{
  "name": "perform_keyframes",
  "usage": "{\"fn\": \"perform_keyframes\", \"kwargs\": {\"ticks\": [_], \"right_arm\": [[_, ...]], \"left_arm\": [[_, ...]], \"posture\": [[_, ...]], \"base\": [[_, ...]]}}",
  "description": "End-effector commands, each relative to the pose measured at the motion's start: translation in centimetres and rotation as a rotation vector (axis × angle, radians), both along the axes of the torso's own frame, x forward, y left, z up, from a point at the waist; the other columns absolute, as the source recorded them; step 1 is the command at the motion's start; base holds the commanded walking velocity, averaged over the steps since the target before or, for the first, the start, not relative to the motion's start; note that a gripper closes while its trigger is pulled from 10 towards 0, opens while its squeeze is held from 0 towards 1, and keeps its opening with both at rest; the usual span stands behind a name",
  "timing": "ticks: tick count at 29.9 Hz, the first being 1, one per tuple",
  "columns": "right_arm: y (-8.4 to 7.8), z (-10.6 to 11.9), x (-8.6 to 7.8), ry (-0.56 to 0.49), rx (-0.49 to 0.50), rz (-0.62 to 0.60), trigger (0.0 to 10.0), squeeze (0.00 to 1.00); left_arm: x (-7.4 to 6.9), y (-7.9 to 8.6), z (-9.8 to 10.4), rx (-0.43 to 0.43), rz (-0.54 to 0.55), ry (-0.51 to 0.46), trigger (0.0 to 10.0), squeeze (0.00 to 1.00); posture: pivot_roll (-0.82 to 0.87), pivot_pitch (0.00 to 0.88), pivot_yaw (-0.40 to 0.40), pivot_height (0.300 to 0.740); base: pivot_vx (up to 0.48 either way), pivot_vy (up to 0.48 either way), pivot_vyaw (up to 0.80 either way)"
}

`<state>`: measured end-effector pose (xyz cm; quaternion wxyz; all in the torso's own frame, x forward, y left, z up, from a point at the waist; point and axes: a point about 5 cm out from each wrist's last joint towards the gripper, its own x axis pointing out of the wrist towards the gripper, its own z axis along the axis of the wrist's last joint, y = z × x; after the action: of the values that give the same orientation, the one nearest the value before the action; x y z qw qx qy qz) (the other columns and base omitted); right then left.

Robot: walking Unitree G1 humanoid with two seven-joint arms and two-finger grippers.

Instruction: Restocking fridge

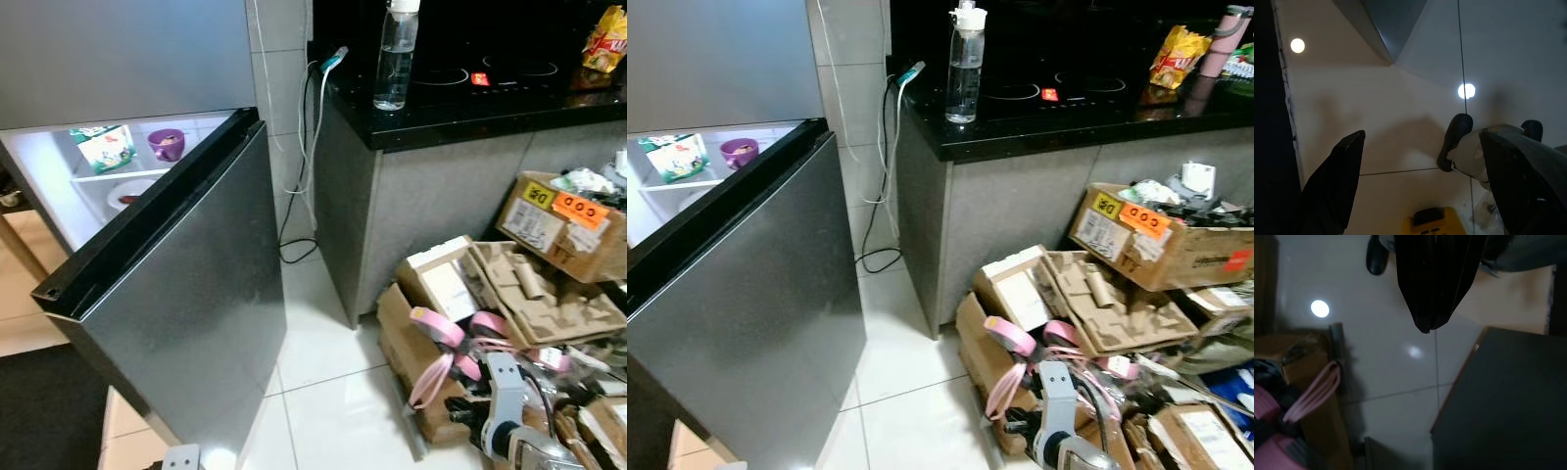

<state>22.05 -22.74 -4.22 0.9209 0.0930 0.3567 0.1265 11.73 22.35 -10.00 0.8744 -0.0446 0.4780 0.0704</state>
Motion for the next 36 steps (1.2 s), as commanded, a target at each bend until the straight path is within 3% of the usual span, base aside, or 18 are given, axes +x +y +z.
{"fn": "perform_keyframes", "kwargs": {"ticks": [1,7,9,10,14,25,36], "right_arm": [[-0.3,-1.0,-1.4,0.045,-0.014,-0.04,10.0,0.0],[-0.6,-2.4,-3.5,0.119,-0.058,-0.089,10.0,0.0],[-0.2,-2.9,-4.3,0.145,-0.078,-0.095,10.0,0.0],[-0.2,-2.9,-4.3,0.145,-0.078,-0.095,10.0,0.0],[1.2,-3.9,-5.6,0.189,-0.089,-0.06,10.0,0.0],[1.0,-4.2,-6.2,0.196,-0.088,-0.071,10.0,0.0],[0.4,-3.4,-4.9,0.157,-0.107,-0.069,10.0,0.0]], "left_arm": [[-0.3,-0.4,-0.2,-0.026,0.016,0.008,10.0,0.0],[0.1,-1.0,-0.1,-0.12,0.035,-0.027,10.0,0.0],[0.6,-2.1,0.0,-0.213,0.046,-0.063,10.0,0.0],[0.6,-2.1,0.0,-0.213,0.046,-0.063,10.0,0.0],[0.7,-4.8,-0.2,-0.316,-0.019,-0.071,10.0,0.0],[0.6,-3.9,-0.2,-0.288,0.016,-0.067,10.0,0.0],[0.9,-3.5,-0.2,-0.24,0.03,-0.061,10.0,0.0]], "posture": [[-0.07,0.0,-0.015,0.74],[-0.06,0.0,-0.005,0.74],[-0.06,0.0,-0.008,0.74],[-0.06,0.0,-0.008,0.74],[-0.05,0.0,-0.009,0.74],[-0.07,0.0,-0.022,0.74],[-0.08,0.0,-0.04,0.74]], "base": [[0.0,0.0,0.64],[0.0,0.0,0.63],[0.0,0.0,0.63],[0.0,0.0,0.63],[0.0,0.0,0.63],[0.0,0.0,0.63],[0.0,0.0,0.63]]}}
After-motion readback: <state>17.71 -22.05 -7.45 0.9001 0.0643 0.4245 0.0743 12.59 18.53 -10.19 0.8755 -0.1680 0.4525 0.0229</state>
